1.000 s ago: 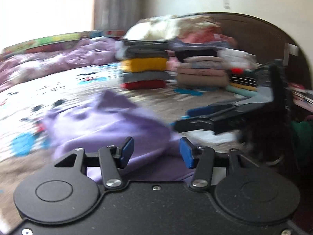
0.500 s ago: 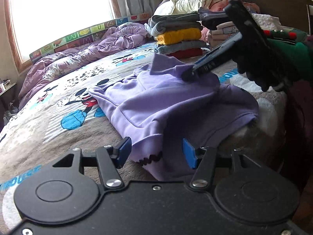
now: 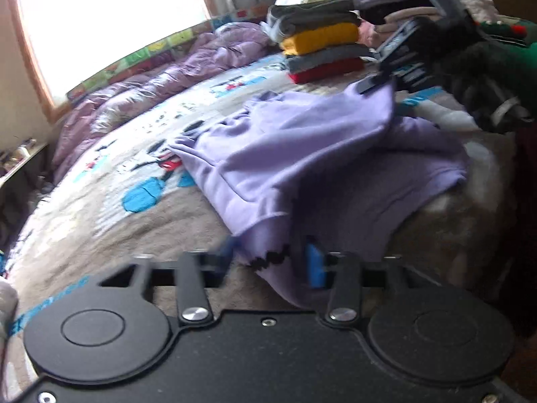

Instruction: Fold clothes

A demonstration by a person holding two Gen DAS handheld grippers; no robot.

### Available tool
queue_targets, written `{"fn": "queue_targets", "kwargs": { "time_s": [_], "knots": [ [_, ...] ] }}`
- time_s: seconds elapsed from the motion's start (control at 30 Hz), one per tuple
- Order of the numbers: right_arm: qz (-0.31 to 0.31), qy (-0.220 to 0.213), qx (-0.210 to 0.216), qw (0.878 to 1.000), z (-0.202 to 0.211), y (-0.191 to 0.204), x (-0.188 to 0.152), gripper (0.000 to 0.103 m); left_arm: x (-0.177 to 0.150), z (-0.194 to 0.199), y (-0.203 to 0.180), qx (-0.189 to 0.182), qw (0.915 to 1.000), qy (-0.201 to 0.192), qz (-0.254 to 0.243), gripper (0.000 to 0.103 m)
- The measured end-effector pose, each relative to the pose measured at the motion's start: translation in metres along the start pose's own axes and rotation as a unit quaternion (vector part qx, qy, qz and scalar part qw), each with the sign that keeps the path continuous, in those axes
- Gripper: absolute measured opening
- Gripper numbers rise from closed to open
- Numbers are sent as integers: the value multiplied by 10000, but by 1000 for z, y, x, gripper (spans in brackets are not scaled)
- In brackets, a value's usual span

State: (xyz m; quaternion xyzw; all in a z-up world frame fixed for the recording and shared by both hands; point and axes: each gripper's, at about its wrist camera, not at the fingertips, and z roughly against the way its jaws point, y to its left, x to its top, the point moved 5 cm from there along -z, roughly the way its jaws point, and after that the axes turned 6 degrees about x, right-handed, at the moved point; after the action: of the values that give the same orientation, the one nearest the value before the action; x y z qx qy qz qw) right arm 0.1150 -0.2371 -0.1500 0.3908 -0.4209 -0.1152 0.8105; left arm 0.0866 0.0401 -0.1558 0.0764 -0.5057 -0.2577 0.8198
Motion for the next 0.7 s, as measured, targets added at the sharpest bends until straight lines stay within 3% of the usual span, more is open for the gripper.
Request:
{"fn": "queue_targets", "kwargs": {
  "time_s": [0.13, 0.27, 0.7],
  "knots": [
    [-330, -510, 453, 9971, 25, 3, 5, 8, 0, 1, -15, 210, 9980, -149, -571, 12],
    [-530, -782, 736, 9928, 45, -1, 6, 8, -7, -4, -34, 353, 9887, -8, -1457, 11],
    [-376, -464, 554, 9967, 46, -33, -16, 8, -11, -11, -44, 264, 9810, 181, -1912, 12]
  ]
}}
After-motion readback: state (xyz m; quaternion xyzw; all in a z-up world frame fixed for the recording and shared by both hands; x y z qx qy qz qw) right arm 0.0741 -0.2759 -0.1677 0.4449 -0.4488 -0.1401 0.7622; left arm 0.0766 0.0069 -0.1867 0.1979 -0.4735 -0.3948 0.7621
